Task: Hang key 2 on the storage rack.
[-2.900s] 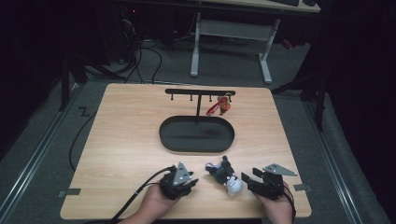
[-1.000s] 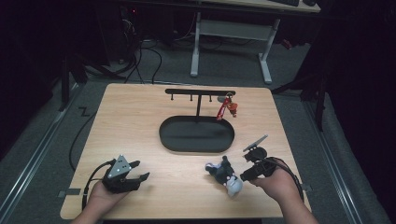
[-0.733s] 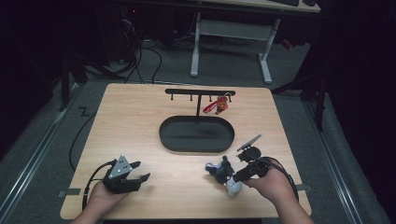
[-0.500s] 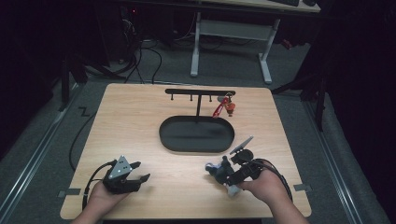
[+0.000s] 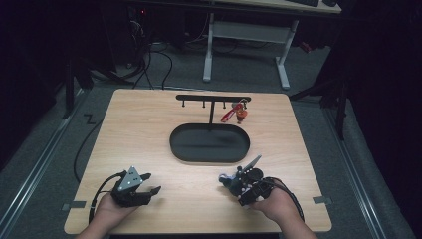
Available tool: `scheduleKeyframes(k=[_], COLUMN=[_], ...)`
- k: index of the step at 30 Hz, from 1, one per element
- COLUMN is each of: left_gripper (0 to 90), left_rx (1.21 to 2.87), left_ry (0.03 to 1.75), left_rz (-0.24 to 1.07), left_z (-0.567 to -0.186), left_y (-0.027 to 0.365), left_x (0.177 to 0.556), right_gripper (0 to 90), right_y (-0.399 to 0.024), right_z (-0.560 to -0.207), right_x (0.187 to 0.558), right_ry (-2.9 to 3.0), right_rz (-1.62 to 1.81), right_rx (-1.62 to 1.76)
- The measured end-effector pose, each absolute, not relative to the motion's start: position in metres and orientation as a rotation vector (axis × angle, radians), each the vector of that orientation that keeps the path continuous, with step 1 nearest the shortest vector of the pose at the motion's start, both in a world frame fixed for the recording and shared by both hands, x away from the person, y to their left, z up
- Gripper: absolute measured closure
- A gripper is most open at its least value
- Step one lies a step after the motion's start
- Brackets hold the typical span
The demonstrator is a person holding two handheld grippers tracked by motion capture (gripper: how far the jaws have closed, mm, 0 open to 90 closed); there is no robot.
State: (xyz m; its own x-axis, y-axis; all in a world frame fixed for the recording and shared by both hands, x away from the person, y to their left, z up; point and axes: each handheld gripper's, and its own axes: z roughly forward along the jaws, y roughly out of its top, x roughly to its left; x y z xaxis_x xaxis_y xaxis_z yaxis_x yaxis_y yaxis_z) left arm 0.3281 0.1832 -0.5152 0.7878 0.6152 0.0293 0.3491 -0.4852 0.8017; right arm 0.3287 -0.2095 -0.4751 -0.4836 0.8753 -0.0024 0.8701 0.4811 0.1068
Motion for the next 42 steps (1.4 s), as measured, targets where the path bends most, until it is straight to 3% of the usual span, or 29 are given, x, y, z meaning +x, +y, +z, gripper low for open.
scheduleKeyframes(k=[8, 13, 32, 42], left_gripper=[39.0, 38.0, 32.6, 31.0], left_rx=[2.116, 2.115, 2.121, 2.137], left_ry=[0.706, 0.705, 0.677, 0.652], left_rz=[0.393, 0.4, 0.414, 0.444], left_z=[-0.514, -0.514, -0.517, -0.515], left_y=[0.184, 0.185, 0.182, 0.178], left_x=[0.327, 0.327, 0.328, 0.326], right_gripper=[40.8, 44.9, 47.8, 47.9], right_y=[-0.209, -0.209, -0.213, -0.226], right_z=[-0.48, -0.481, -0.462, -0.428], right_x=[0.328, 0.329, 0.336, 0.341], right_ry=[2.658, 2.663, 2.643, 2.572], right_rz=[0.151, 0.164, 0.216, 0.268], right_rx=[1.569, 1.571, 1.582, 1.609])
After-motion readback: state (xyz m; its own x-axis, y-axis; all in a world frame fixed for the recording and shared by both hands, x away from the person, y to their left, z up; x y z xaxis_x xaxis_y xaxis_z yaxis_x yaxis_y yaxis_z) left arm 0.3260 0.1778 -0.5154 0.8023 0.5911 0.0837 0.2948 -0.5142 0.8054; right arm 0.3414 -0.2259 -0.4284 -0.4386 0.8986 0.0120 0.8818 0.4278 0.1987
